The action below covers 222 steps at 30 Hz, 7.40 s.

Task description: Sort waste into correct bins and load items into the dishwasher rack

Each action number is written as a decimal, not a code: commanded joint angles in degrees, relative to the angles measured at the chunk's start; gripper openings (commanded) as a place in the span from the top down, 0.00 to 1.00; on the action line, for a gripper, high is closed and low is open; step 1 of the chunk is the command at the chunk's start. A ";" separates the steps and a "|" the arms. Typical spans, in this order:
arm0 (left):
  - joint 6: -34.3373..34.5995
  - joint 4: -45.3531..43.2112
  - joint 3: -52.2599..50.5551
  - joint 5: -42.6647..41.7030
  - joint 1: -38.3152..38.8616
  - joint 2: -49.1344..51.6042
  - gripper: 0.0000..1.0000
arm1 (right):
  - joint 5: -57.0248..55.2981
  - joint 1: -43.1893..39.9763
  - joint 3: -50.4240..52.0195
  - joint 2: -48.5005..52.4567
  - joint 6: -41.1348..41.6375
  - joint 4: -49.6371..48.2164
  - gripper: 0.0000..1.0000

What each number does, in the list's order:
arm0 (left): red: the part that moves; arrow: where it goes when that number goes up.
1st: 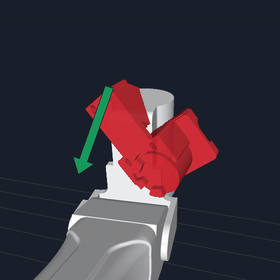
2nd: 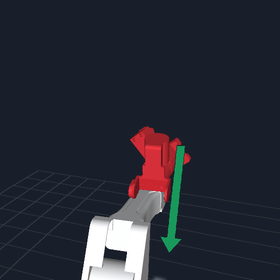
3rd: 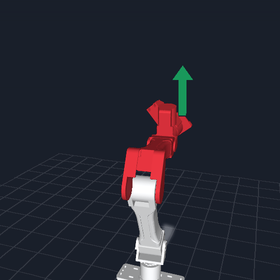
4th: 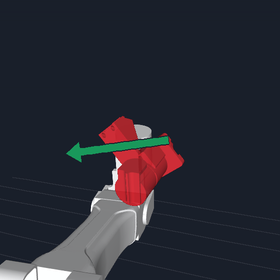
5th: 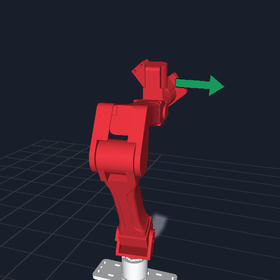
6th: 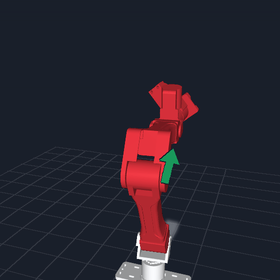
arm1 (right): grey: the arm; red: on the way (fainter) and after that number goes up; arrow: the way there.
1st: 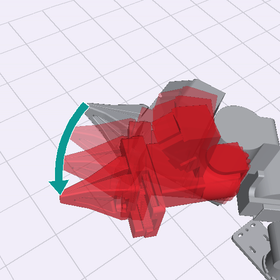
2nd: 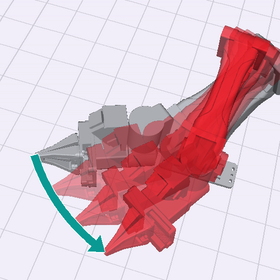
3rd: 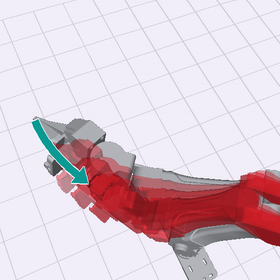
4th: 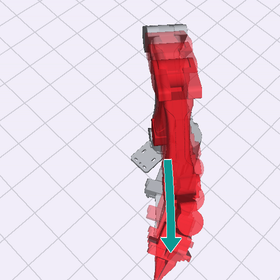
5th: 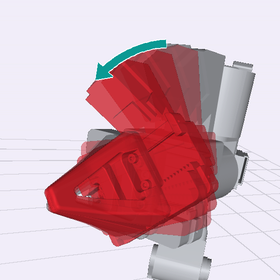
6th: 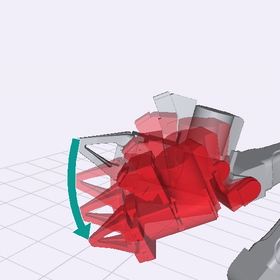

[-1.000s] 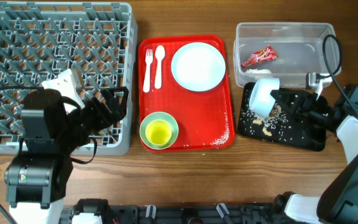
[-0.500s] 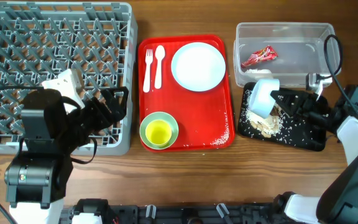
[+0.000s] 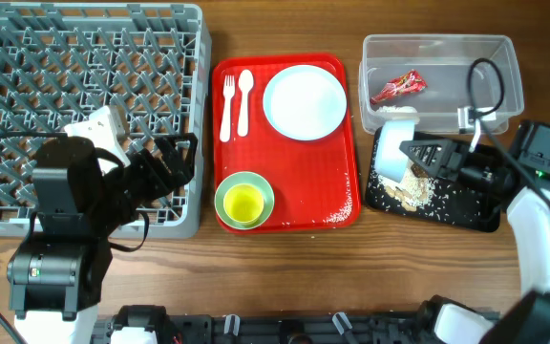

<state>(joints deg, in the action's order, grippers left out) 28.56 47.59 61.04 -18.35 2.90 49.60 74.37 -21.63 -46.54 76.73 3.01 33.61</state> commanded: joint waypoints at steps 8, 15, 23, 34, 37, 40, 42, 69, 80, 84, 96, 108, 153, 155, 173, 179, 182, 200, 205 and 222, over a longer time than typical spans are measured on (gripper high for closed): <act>-1.14 -0.13 0.96 -0.72 -0.13 -0.09 0.00 | -62.45 42.62 -4.81 -15.19 12.85 1.55 0.95; -1.14 -0.13 0.96 -0.70 -0.13 -0.09 0.00 | -76.28 57.24 -4.79 0.92 14.14 -2.91 0.94; -1.14 -0.13 0.96 -0.70 -0.13 -0.09 0.00 | -68.74 57.13 -8.17 7.32 14.99 -4.63 0.29; -1.14 3.48 0.96 -1.38 -0.13 -0.15 0.00 | -48.41 57.68 -25.64 6.34 15.23 12.44 0.39; -1.14 3.45 1.01 -4.35 -0.13 -0.42 0.00 | -52.02 58.21 -25.44 8.35 16.72 14.14 0.44; -1.11 3.34 2.16 -7.04 -0.13 -1.33 0.00 | -52.28 59.65 -25.44 12.46 16.68 13.25 0.48; -1.16 3.89 4.00 -7.56 -0.13 -2.29 0.00 | -54.31 61.70 -25.44 17.49 17.35 11.34 0.56; -0.74 13.33 8.46 -9.01 -0.33 -1.38 0.00 | -31.45 41.86 -31.04 6.14 12.15 7.32 0.96; -7.89 1.40 8.46 -70.95 -8.09 14.99 0.06 | 6.71 32.28 -31.01 4.90 5.05 0.44 0.96; -8.85 2.29 8.44 -72.02 -6.69 16.87 0.04 | 6.49 35.67 -31.01 4.92 9.88 -5.75 0.96; -8.61 2.32 8.44 -72.02 -5.55 16.83 0.11 | -6.32 46.27 -31.01 6.05 15.34 -10.43 0.96; -8.66 2.69 8.44 -72.00 -3.48 16.83 0.34 | -7.72 47.60 -31.01 7.19 18.08 -13.57 0.96; 4.94 27.98 9.11 18.73 1.42 37.51 0.00 | -28.33 40.09 -30.99 5.16 8.98 12.98 0.19; 4.87 28.85 10.47 16.17 -0.37 35.74 0.00 | -28.37 40.09 -30.99 5.16 8.96 13.25 0.19; -20.68 28.35 15.47 1.46 -5.68 9.99 0.00 | -52.09 41.70 -31.01 3.93 9.01 20.81 0.19; -20.68 28.28 15.47 1.44 -5.68 8.09 0.00 | -70.18 52.11 -31.01 0.13 9.40 22.88 0.13; -20.65 28.28 15.47 1.44 -5.68 8.98 0.00 | -70.07 52.92 -30.99 0.20 16.00 22.51 0.04; -20.68 28.30 15.47 1.44 -5.68 10.43 0.00 | -71.52 52.28 -30.97 -0.98 28.87 27.67 0.00; -20.68 28.30 15.47 1.44 -5.68 10.43 0.00 | -75.21 51.54 -30.91 -8.39 13.29 19.45 0.00; -20.68 28.33 15.47 1.44 -5.68 10.40 0.00 | -66.62 30.29 11.78 -48.72 0.00 -9.20 0.00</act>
<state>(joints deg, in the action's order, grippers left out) 9.04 76.12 75.75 -16.05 -2.76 59.81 1.78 13.26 -43.86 33.98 1.69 27.81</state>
